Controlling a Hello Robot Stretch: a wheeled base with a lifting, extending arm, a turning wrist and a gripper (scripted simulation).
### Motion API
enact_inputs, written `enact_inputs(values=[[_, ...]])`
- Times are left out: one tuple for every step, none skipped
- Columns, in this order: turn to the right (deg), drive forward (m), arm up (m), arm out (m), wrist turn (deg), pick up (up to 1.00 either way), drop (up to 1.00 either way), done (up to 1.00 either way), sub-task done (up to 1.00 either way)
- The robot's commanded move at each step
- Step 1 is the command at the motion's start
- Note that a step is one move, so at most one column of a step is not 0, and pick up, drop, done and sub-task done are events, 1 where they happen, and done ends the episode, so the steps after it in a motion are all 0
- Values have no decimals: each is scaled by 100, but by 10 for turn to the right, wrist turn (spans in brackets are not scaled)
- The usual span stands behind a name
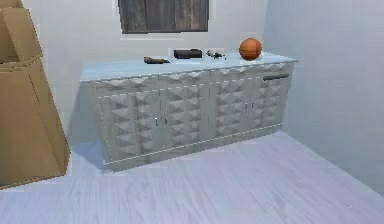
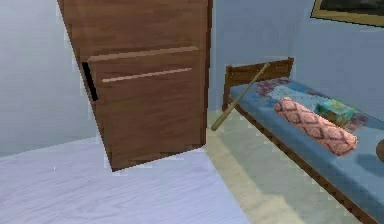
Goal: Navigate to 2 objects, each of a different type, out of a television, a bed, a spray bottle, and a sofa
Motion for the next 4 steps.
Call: enact_inputs(values=[[180,0,0,0,0,0,0,0,0],[0,35,0,0,0,0,0,0,0],[-450,0,0,0,0,0,0,0,0],[-360,0,0,0,0,0,0,0,0]])
